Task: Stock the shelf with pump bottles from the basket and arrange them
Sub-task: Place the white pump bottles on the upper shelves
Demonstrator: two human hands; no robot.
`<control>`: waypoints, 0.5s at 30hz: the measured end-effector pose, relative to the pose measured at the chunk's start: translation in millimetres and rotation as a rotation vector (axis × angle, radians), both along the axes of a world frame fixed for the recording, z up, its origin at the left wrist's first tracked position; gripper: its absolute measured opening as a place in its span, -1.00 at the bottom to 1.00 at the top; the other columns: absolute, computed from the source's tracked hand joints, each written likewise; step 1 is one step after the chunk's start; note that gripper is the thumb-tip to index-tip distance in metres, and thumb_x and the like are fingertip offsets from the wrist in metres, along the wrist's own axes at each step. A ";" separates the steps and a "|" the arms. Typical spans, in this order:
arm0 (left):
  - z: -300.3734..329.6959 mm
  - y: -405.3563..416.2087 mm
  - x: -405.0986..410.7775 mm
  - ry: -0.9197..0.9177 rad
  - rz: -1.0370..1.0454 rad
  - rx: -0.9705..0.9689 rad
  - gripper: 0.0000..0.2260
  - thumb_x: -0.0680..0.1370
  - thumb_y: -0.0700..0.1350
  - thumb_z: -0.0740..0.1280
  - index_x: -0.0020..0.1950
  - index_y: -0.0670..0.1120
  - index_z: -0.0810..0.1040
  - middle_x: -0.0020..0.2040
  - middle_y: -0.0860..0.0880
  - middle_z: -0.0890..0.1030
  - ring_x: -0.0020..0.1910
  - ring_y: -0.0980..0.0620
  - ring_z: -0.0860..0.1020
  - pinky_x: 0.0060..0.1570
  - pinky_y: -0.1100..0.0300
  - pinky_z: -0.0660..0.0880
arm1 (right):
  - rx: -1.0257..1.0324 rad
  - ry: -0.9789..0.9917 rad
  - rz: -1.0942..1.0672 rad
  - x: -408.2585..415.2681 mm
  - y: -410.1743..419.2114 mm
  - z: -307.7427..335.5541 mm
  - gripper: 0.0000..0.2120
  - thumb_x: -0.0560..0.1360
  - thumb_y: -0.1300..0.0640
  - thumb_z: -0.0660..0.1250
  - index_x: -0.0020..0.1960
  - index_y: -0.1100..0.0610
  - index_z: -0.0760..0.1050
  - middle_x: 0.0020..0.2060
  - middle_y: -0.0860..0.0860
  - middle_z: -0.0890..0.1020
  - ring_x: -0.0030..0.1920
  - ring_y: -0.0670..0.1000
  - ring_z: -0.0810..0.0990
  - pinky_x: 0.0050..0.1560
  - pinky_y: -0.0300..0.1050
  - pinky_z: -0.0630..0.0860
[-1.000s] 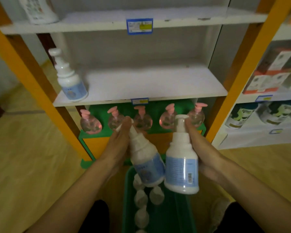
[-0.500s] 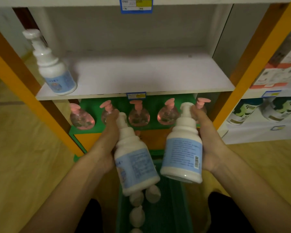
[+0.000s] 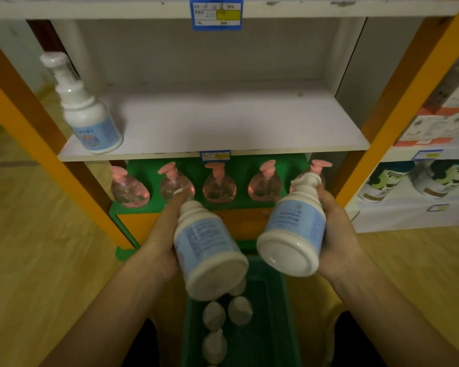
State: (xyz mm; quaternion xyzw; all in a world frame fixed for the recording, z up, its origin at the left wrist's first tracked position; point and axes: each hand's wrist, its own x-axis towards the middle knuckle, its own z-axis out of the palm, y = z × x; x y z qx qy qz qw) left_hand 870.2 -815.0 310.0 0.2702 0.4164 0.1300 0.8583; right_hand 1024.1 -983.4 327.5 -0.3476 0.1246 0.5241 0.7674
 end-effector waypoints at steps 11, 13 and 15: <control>1.5 -2.1 -6.1 0.021 -0.073 -0.143 -0.56 0.38 0.25 0.39 -0.22 -0.16 0.55 -0.47 -0.16 0.58 -0.53 -0.12 0.59 -0.46 0.03 0.56 | -0.028 -0.011 0.113 -11.2 -0.4 1.1 -0.47 0.32 -0.31 0.35 -0.02 0.14 0.49 -0.24 0.12 0.55 -0.27 0.12 0.57 -0.20 0.04 0.60; 5.3 -0.1 -9.2 -0.028 -0.127 -0.146 -0.63 0.36 0.14 0.42 -0.06 -0.14 0.54 -0.40 -0.17 0.61 -0.46 -0.14 0.61 -0.38 0.00 0.56 | -0.002 -0.017 0.103 -11.4 -2.2 4.5 -0.55 0.33 -0.22 0.37 -0.02 0.14 0.50 -0.23 0.13 0.56 -0.28 0.13 0.59 -0.21 0.04 0.60; 8.3 2.6 -11.3 -0.102 -0.180 -0.119 -0.59 0.33 0.05 0.40 0.09 -0.13 0.51 -0.29 -0.18 0.63 -0.36 -0.15 0.63 -0.28 -0.02 0.57 | 0.014 -0.034 0.098 -10.5 -2.8 6.1 -0.59 0.35 -0.18 0.34 -0.02 0.13 0.48 -0.22 0.10 0.53 -0.30 0.09 0.57 -0.22 0.00 0.60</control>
